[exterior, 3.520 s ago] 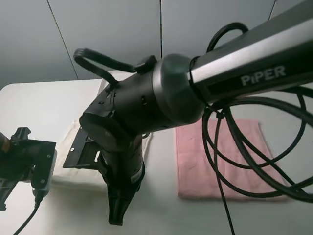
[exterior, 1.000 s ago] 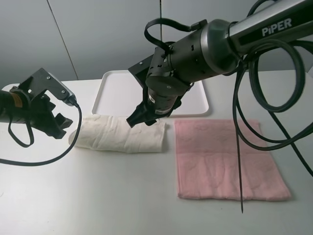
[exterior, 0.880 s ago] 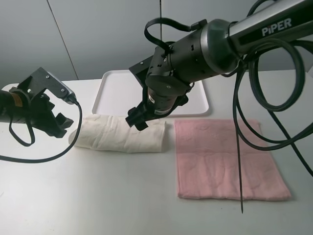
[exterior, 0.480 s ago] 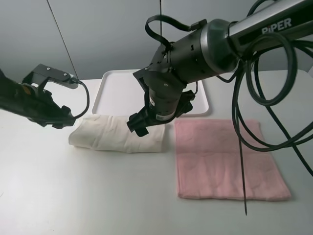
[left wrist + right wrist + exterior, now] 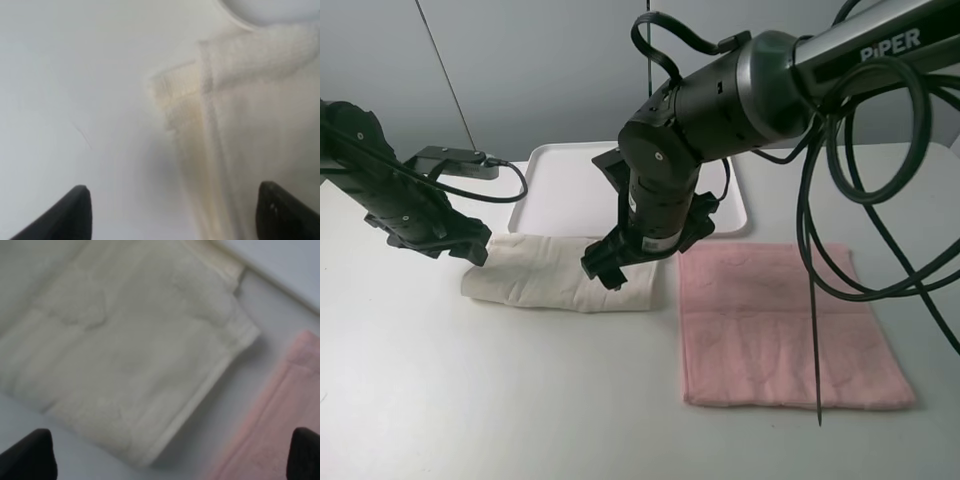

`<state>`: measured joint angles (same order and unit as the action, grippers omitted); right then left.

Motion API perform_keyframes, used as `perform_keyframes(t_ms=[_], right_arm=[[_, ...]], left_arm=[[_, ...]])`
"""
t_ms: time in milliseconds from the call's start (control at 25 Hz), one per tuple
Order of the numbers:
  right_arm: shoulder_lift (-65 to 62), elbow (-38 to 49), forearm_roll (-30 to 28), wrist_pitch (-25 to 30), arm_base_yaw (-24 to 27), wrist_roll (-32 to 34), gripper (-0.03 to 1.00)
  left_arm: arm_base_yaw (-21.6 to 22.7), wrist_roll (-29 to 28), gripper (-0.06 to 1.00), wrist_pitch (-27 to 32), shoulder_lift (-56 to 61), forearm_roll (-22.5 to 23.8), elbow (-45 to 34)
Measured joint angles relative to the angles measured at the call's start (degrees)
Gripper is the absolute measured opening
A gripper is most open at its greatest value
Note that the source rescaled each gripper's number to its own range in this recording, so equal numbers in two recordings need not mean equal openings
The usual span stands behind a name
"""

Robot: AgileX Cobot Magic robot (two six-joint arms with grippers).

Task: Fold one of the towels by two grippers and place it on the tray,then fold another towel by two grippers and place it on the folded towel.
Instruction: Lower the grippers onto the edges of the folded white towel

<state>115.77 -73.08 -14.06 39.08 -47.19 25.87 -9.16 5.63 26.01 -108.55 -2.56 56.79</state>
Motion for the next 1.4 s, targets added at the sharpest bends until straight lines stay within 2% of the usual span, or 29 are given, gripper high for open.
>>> perform_keyframes(t_ms=[200,480,640,840,1080,1400], right_arm=[[0.0,0.0,0.1,0.0,0.0,-0.6,1.0],[0.0,0.0,0.1,0.0,0.0,-1.1,1.0],[0.0,0.0,2.2,0.0,0.0,-1.2,1.0],[0.0,0.0,3.9,0.0,0.2,-1.2,1.0],[0.0,0.0,7.1,0.2,2.2,-3.8,1.0],[0.0,-0.1,7.8,0.2,3.2,-5.1,1.0]], left_arm=[[0.0,-0.7,0.87,0.3,-2.2,0.3,0.0],[0.0,-1.3,0.87,4.2,-3.3,0.7,0.0],[0.0,-6.4,0.87,5.9,-3.3,4.9,0.0],[0.0,-9.4,0.87,7.7,-3.3,9.0,0.0],[0.0,-10.9,0.87,6.2,-2.1,8.4,0.0],[0.0,-10.0,0.87,4.6,-0.9,7.9,0.1]])
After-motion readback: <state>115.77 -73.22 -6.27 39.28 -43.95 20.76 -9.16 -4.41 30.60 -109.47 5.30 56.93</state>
